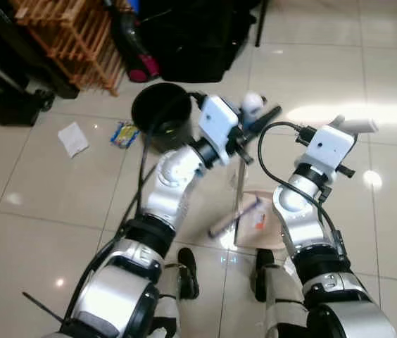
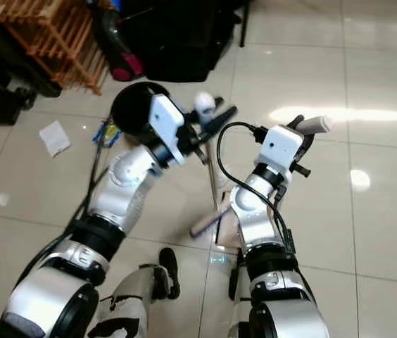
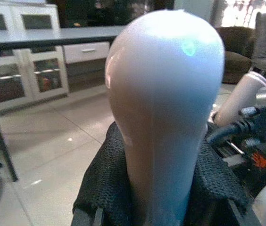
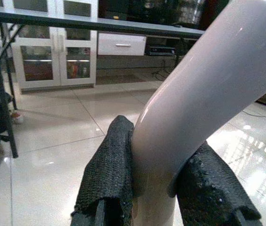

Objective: Sweep floor

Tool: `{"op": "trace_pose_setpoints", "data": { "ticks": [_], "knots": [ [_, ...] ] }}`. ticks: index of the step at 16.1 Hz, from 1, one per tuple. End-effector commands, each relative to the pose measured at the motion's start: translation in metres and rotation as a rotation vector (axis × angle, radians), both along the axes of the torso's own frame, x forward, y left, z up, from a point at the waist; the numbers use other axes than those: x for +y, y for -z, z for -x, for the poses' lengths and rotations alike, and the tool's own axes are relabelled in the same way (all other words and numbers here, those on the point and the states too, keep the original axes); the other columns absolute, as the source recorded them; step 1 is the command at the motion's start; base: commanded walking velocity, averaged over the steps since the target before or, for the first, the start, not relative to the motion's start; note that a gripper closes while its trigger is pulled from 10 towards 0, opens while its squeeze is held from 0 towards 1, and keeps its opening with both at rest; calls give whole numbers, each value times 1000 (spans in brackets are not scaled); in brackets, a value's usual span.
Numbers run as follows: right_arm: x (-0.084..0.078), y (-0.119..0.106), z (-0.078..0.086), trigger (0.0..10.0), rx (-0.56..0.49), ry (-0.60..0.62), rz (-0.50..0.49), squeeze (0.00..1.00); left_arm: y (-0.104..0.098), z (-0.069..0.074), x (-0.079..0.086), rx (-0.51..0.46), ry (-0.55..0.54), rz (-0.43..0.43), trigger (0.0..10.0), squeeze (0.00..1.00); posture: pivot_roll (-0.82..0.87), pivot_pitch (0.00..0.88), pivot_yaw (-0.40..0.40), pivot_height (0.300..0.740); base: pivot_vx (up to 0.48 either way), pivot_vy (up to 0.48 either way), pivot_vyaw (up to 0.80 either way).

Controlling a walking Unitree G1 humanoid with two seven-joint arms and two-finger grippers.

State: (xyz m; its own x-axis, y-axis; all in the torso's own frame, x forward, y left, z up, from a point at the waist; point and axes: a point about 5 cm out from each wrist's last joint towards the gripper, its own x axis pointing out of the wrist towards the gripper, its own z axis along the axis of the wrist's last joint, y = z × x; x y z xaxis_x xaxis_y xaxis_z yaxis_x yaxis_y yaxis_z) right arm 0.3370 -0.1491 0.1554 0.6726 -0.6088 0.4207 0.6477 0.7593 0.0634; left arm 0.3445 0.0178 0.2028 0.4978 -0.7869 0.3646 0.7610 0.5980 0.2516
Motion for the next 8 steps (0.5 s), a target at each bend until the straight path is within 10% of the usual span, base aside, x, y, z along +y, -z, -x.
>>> {"op": "trace_pose_setpoints", "data": {
  "ticks": [1,8],
  "knots": [
    [2,10,5,10000,26,-3,-20,0,5,3,-2,-14,14,-14,10000,0,40,431,148,740,0,0,0],
    [0,10,3,10000,31,-2,-21,0,-11,14,-9,-17,103,98,10000,0,44,407,146,740,0,0,0]
  ]
}}
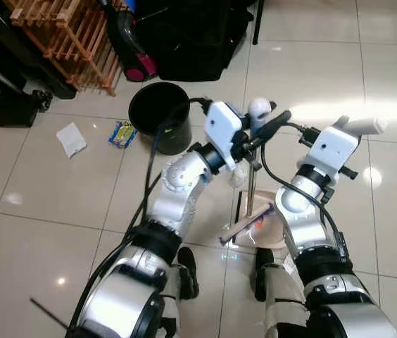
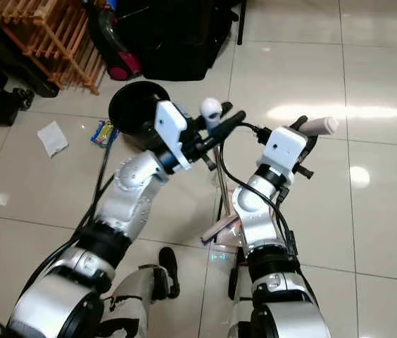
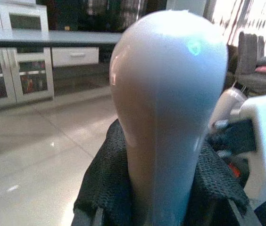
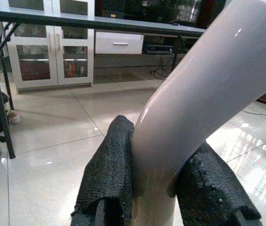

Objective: Sweep floor

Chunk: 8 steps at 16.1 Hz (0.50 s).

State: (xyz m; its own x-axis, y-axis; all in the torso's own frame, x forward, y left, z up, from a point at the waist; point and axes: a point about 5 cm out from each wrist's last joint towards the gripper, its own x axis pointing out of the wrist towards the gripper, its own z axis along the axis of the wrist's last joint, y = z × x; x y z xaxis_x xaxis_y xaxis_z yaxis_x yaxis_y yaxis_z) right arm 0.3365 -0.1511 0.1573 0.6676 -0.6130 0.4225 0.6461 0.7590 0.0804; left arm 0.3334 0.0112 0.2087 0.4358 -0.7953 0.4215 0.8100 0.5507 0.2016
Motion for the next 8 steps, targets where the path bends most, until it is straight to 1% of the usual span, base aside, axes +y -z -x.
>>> {"op": "trace_pose_setpoints", "data": {
  "ticks": [1,2,3,4,6,7,8],
  "knots": [
    [1,10,2,10000,41,-3,-11,0,-13,4,8,-46,10,33,10000,0,45,400,142,740,0,0,0],
    [0,8,1,10000,33,-6,-11,0,-23,7,26,-69,-10,36,10000,0,46,394,137,740,0,0,0],
    [-1,8,1,10000,31,-6,-11,0,-25,8,32,-73,-14,36,10000,0,46,394,137,740,0,0,0],
    [-5,8,3,10000,26,-7,-18,0,-32,17,58,-66,-48,21,10000,0,53,375,123,740,0,0,0],
    [-11,8,5,10000,23,-7,-31,0,-34,27,75,-43,-79,2,10000,0,54,361,117,740,0,0,0],
    [-17,7,6,10000,16,-4,-43,0,-34,33,85,-15,-105,5,10000,0,55,352,114,740,0,0,0],
    [-22,6,9,10000,8,5,-58,0,-34,40,90,12,-120,8,10000,0,54,347,113,740,0,0,0]
  ]
}}
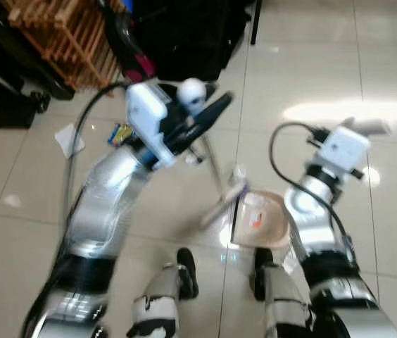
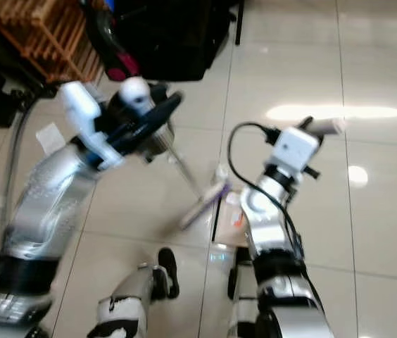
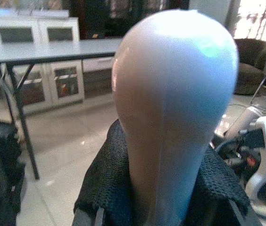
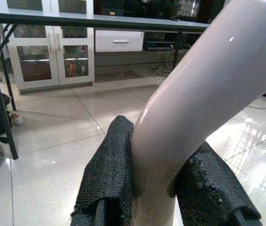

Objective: Sweep floor

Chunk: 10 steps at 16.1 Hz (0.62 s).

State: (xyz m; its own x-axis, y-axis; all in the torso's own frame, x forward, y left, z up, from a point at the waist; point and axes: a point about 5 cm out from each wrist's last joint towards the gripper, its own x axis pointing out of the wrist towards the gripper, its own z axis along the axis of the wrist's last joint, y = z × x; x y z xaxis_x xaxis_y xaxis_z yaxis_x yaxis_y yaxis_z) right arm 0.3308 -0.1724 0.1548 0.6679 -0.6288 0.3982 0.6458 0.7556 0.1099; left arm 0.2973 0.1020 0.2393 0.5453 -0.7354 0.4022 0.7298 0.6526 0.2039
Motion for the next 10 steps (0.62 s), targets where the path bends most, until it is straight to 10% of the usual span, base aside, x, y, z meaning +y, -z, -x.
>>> {"op": "trace_pose_setpoints", "data": {
  "ticks": [1,10],
  "knots": [
    [-5,3,6,10000,4,17,-34,0,-2,9,2,21,10,26,10000,0,50,338,116,740,0,0,0],
    [-48,10,46,10000,4,125,-199,0,9,36,44,117,-198,-53,10000,0,26,261,127,740,0,0,0]
  ]
}}
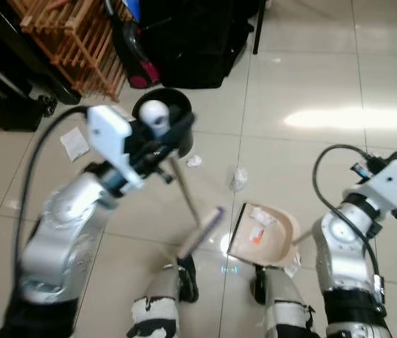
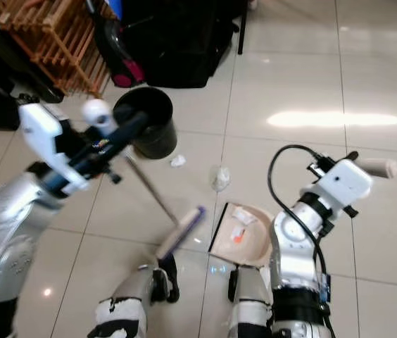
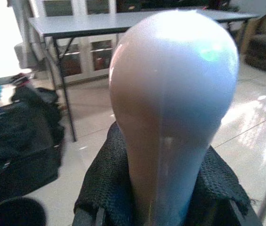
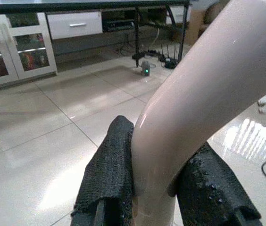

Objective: Sweep floor

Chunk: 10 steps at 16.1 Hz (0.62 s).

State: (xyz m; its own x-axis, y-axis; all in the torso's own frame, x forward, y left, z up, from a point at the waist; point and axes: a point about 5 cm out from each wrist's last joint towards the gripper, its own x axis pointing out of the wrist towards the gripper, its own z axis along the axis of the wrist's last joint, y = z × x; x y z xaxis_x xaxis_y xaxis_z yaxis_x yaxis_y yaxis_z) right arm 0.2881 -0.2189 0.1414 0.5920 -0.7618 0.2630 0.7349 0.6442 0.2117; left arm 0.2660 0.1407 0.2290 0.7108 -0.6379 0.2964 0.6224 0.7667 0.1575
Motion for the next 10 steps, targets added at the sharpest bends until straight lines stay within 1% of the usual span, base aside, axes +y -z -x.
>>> {"op": "trace_pose_setpoints", "data": {
  "ticks": [1,3,4,6,8,9,10],
  "knots": [
    [-5,-7,5,10000,-28,7,-47,0,-2,6,9,-5,-35,-21,10000,0,26,259,127,740,0,0,0],
    [-10,-17,6,10000,-48,-4,-92,0,-3,5,14,-4,-65,-33,10000,0,26,252,123,740,0,0,0],
    [-11,-25,7,10000,-63,-22,-89,0,-2,5,16,1,-82,-41,10000,0,24,250,119,740,0,0,0],
    [-5,-56,8,10000,-136,-153,-58,0,13,4,25,39,-138,-84,10000,0,7,244,115,740,0,0,0],
    [-2,-69,10,10000,-149,-219,-59,0,23,4,28,73,-164,-104,10000,0,-9,235,110,740,0,0,0],
    [-1,-73,13,10000,-146,-248,-81,0,27,4,29,95,-178,-106,10000,0,-11,232,112,740,0,0,0],
    [-2,-74,15,10000,-154,-270,-153,0,31,4,29,112,-188,-111,10000,0,-12,226,106,740,0,0,0]
  ]
}}
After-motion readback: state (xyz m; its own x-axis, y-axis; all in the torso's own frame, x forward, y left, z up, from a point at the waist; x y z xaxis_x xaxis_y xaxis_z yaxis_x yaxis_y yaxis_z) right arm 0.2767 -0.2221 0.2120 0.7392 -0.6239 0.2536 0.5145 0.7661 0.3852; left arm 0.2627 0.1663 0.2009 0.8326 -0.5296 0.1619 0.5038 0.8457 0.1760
